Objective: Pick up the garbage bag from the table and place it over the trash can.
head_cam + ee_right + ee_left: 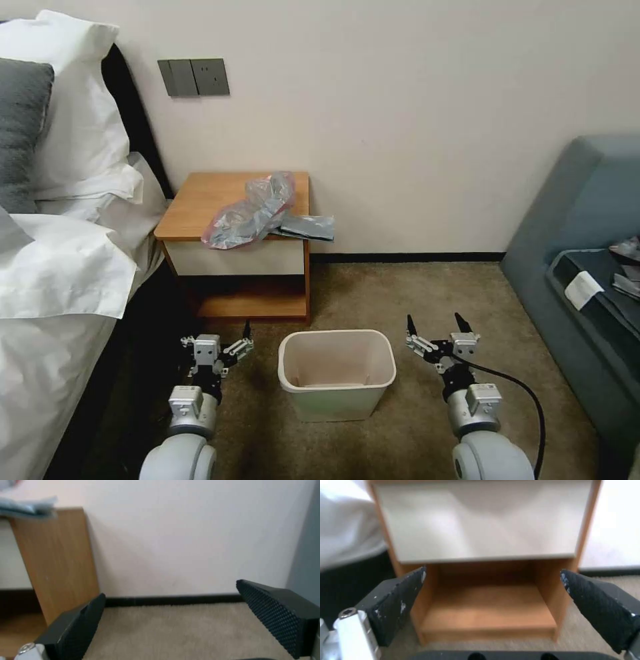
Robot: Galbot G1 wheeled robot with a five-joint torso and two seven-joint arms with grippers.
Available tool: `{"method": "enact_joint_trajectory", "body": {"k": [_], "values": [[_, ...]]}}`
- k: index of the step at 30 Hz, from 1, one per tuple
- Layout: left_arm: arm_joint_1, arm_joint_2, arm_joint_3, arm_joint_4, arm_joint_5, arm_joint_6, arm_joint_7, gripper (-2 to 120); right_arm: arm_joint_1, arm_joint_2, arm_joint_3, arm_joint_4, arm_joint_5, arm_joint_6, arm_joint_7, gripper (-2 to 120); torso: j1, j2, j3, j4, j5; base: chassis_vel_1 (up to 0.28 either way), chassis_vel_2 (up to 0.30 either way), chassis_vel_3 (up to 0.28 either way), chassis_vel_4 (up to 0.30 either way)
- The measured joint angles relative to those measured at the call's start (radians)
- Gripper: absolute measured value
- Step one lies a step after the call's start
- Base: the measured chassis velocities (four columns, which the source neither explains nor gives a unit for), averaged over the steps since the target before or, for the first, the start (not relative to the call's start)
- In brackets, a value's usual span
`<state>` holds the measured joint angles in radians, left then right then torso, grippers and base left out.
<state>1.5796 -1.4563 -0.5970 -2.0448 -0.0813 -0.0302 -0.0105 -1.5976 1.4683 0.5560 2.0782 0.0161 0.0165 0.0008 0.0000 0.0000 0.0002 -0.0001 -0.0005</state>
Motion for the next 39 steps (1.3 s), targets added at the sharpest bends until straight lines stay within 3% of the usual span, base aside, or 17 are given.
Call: {"method": "enact_joint_trajectory", "body": {"k": [8, 12, 19, 26, 31, 39], "values": [[0.087, 0.128, -0.141, -0.132, -0.233, -0.097, -0.044, 100, -0.146, -0.094, 0.023, 0.234, 0.055, 0.061, 0.009, 100, 0.000, 0.000, 0.000, 0.0001, 0.0006, 0.000, 0.000, 0.000, 0.000], [0.117, 0.147, -0.136, -0.135, -0.289, -0.075, -0.048, 100, -0.161, -0.134, 0.017, 0.259, 0.109, 0.076, 0.032, 100, 0.000, 0.000, 0.000, 0.0005, 0.0007, 0.000, 0.000, 0.000, 0.000], [0.121, 0.148, -0.112, -0.113, -0.294, -0.060, -0.050, 100, -0.146, -0.161, 0.009, 0.238, 0.190, 0.125, 0.012, 100, 0.000, 0.000, 0.000, 0.0001, 0.0003, 0.000, 0.000, 0.000, 0.000], [0.095, 0.170, -0.076, -0.108, -0.292, -0.074, -0.058, 100, -0.051, -0.202, -0.028, 0.197, 0.378, 0.068, 0.001, 100, 0.000, 0.000, 0.000, -0.0003, 0.0004, 0.000, 0.000, 0.000, 0.000], [0.106, 0.171, -0.093, -0.118, -0.289, -0.114, -0.059, 100, 0.100, -0.248, -0.125, 0.100, 0.559, 0.009, 0.019, 100, 0.000, 0.000, 0.000, 0.0002, 0.0006, 0.000, 0.000, 0.000, 0.000], [0.124, 0.148, -0.104, -0.125, -0.264, -0.121, -0.059, 100, 0.279, -0.268, -0.271, -0.018, 0.784, -0.023, 0.022, 100, 0.000, 0.000, 0.000, 0.0001, 0.0004, 0.000, 0.000, 0.000, 0.000]]}}
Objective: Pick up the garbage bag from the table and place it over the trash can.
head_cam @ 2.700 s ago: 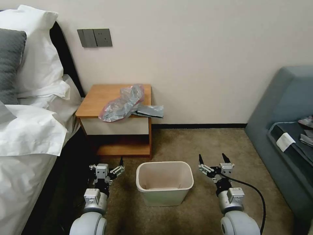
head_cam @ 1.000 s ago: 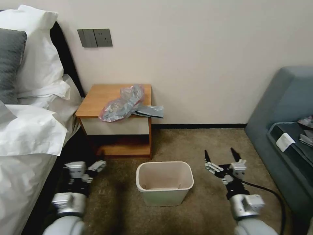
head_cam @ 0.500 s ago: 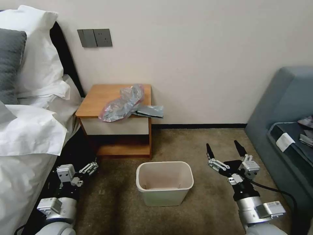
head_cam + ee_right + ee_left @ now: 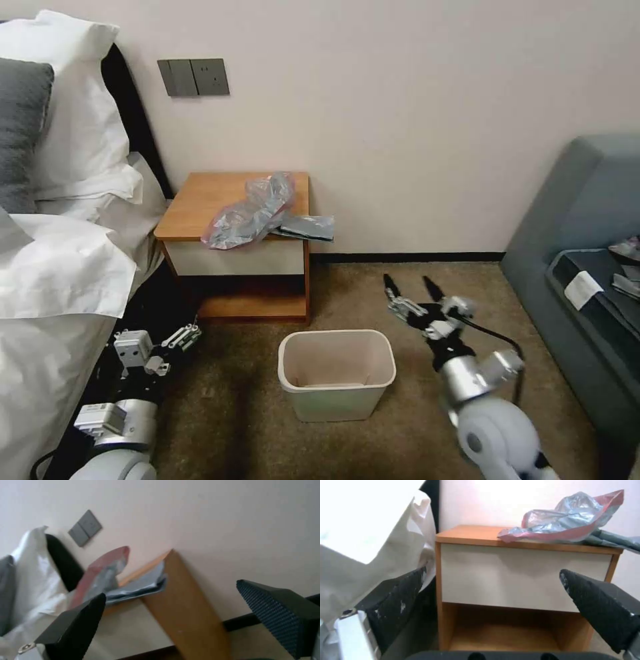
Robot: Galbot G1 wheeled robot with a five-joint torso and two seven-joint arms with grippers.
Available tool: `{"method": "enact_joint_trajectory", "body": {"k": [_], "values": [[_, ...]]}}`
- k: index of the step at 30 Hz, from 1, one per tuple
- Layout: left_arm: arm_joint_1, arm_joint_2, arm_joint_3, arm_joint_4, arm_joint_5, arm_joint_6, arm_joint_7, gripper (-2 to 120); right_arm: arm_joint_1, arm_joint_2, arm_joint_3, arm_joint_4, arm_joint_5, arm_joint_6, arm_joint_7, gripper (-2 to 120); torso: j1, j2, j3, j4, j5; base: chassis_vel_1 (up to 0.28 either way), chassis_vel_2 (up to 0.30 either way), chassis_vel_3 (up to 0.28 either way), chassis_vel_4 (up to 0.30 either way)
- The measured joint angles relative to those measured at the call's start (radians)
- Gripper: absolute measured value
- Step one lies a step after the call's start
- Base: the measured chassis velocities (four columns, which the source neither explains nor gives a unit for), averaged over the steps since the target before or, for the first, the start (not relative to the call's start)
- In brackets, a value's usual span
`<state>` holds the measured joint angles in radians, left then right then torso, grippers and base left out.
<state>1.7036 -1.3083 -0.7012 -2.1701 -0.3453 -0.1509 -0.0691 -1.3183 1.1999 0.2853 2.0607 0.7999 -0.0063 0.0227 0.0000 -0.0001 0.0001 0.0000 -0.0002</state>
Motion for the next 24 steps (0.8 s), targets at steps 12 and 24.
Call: {"method": "enact_joint_trajectory", "body": {"k": [12, 24], "values": [[0.018, -0.017, -0.025, 0.010, 0.010, -0.001, -0.005, 100, 0.277, 0.058, -0.168, -0.188, 0.333, -0.049, 0.034, 100, 0.000, 0.000, 0.000, 0.0000, 0.0001, 0.000, 0.000, 0.000, 0.000], [0.039, -0.040, -0.026, 0.009, 0.040, -0.012, -0.011, 100, 0.381, 0.178, -0.195, -0.392, 0.394, -0.040, -0.004, 100, 0.000, 0.000, 0.000, -0.0001, -0.0002, 0.000, 0.000, 0.000, 0.000]]}}
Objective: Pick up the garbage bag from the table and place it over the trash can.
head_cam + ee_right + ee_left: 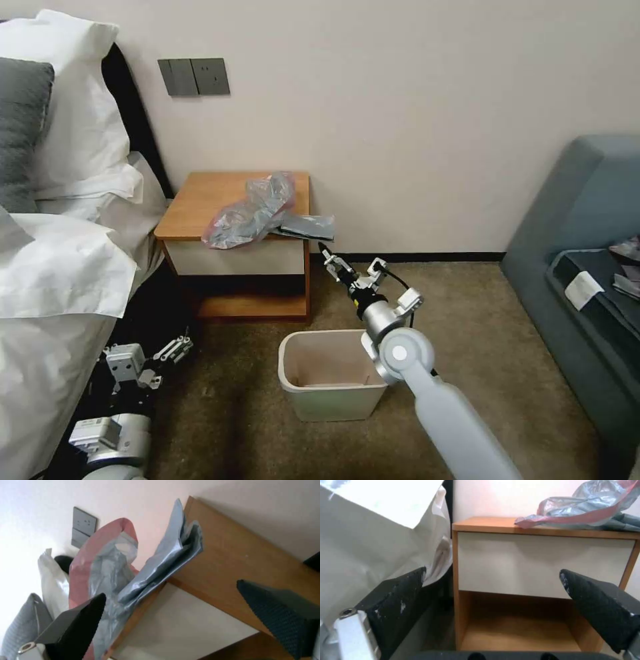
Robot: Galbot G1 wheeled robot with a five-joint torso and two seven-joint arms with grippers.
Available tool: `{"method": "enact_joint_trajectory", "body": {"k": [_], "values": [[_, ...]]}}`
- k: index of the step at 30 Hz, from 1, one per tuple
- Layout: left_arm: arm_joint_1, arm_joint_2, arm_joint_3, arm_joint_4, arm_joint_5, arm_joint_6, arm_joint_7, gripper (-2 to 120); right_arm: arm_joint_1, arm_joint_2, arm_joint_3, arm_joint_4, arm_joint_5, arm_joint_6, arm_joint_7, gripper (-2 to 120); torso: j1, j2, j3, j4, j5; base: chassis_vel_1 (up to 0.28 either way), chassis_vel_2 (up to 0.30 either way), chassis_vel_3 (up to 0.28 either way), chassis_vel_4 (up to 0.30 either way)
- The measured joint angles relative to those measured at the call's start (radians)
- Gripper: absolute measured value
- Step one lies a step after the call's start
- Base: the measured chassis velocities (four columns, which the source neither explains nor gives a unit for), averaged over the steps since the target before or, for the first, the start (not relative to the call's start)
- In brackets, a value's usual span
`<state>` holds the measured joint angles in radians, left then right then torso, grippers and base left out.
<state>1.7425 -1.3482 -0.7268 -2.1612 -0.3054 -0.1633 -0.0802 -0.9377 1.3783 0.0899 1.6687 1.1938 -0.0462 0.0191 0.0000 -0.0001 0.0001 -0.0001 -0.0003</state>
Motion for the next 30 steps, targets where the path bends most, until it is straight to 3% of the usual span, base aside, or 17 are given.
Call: {"method": "enact_joint_trajectory", "body": {"k": [13, 30], "values": [[0.025, -0.032, 0.000, -0.001, 0.034, -0.013, -0.001, 100, 0.096, 0.100, -0.003, -0.120, 0.008, 0.021, -0.046, 100, 0.000, 0.000, 0.000, 0.0001, 0.0002, 0.000, 0.000, 0.000, 0.000], [0.040, -0.050, 0.002, -0.005, 0.043, -0.023, -0.003, 100, 0.209, 0.131, 0.013, -0.261, 0.025, 0.038, -0.081, 100, 0.000, 0.000, 0.000, 0.0000, 0.0003, 0.000, 0.000, 0.000, 0.000]]}}
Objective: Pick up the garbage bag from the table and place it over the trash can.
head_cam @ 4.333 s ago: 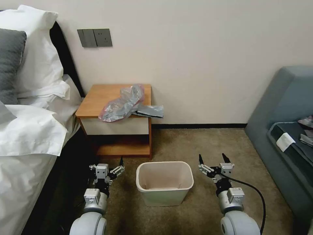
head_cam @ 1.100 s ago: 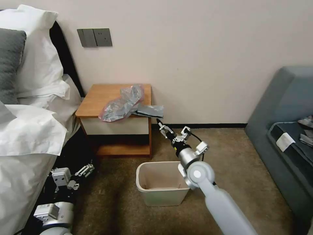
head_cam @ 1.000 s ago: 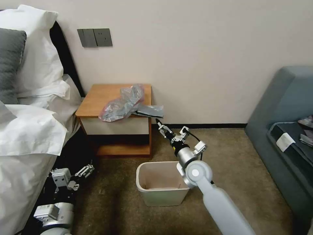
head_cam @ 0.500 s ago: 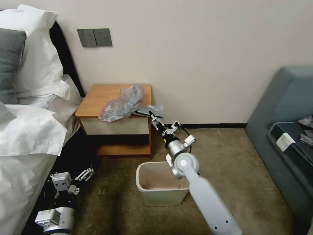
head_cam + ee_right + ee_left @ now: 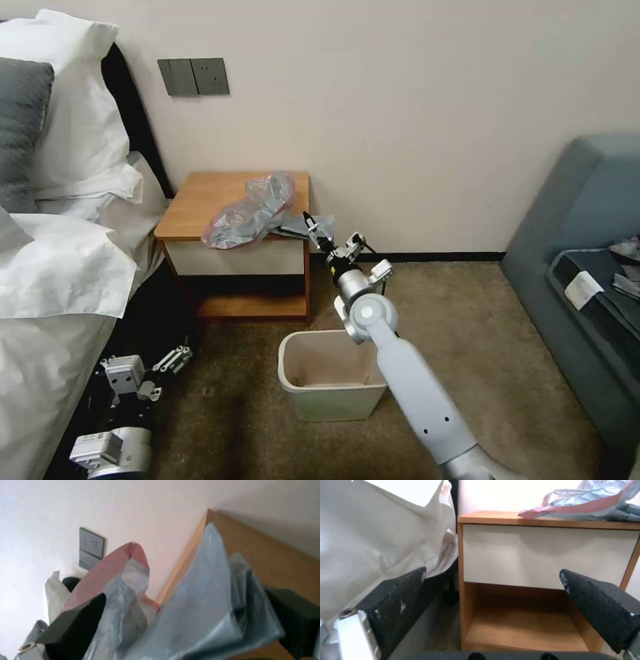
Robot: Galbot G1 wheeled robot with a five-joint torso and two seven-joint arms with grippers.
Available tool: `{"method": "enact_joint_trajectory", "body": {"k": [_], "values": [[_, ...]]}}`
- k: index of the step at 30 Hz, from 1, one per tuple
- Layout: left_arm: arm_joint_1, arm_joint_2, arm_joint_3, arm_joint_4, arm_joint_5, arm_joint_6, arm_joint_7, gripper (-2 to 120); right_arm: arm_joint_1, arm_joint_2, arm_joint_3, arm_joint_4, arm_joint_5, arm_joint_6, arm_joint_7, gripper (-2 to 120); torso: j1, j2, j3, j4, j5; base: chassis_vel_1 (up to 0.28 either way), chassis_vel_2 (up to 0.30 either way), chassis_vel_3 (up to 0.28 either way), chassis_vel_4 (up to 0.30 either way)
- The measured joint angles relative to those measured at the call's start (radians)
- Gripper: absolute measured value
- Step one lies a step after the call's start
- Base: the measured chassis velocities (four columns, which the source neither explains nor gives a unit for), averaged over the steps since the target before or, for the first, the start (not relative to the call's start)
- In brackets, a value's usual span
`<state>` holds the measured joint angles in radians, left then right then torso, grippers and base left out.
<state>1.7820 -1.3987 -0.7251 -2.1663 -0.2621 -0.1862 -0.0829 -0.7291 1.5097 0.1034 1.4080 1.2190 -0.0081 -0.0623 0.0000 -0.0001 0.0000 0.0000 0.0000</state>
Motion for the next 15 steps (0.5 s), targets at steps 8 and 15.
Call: {"method": "enact_joint_trajectory", "body": {"k": [8, 15], "values": [[-0.001, -0.002, 0.001, -0.001, 0.001, 0.000, -0.001, 100, 0.010, 0.016, -0.002, -0.035, -0.010, 0.008, -0.022, 80, 0.000, 0.000, 0.000, 0.0001, 0.0001, 0.000, 0.000, 0.000, 0.000], [0.004, -0.004, 0.000, -0.005, 0.003, -0.001, -0.003, 100, 0.021, 0.025, 0.002, -0.048, -0.018, 0.013, -0.036, 58, 0.000, 0.000, 0.000, 0.0000, 0.0000, 0.000, 0.000, 0.000, 0.000]]}}
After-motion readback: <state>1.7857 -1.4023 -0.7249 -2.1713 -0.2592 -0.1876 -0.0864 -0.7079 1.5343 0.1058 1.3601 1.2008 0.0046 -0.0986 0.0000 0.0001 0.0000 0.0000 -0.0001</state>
